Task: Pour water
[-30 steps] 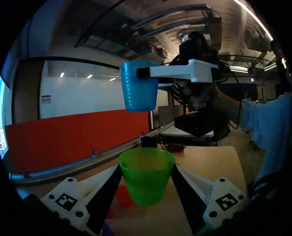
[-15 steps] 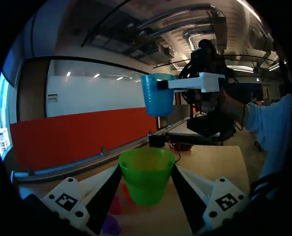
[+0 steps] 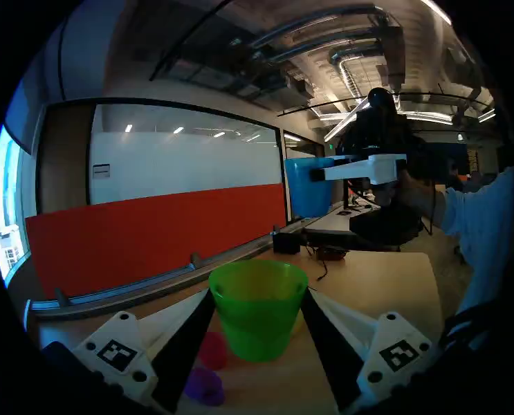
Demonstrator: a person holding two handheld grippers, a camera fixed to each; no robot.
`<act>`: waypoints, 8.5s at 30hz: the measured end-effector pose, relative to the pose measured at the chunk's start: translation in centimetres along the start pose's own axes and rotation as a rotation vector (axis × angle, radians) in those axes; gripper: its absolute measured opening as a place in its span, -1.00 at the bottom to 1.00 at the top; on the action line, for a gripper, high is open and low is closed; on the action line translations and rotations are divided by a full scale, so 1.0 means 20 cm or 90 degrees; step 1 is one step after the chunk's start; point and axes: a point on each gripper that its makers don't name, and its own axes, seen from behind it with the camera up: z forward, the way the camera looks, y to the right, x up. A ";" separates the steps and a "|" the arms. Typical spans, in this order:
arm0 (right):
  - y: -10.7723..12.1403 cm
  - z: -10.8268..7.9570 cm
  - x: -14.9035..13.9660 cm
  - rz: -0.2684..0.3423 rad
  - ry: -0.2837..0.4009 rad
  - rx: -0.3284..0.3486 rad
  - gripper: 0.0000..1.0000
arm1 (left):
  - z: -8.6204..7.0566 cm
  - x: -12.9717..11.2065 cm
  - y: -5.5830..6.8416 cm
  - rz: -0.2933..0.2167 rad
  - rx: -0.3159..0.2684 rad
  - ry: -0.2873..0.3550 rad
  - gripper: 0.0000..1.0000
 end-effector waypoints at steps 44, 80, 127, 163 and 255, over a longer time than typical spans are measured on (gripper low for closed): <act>-0.16 -0.01 -0.71 -0.012 -0.127 0.098 0.83 | 0.05 -0.40 0.16 0.002 -0.067 -0.137 0.71; -0.27 0.05 -1.32 -0.020 -0.257 0.168 0.84 | 0.12 -0.94 0.25 -0.004 -0.115 -0.268 0.71; -0.41 0.09 -1.64 -0.024 -0.321 0.205 0.84 | 0.08 -1.18 0.28 -0.013 -0.131 -0.322 0.73; -0.38 -0.10 -1.66 -0.013 -0.335 0.155 1.00 | -0.10 -1.15 0.19 -0.033 -0.069 -0.323 0.95; 0.38 -0.77 -0.97 0.093 0.066 -0.543 1.00 | -0.67 -0.44 -0.49 -0.015 0.507 0.030 0.95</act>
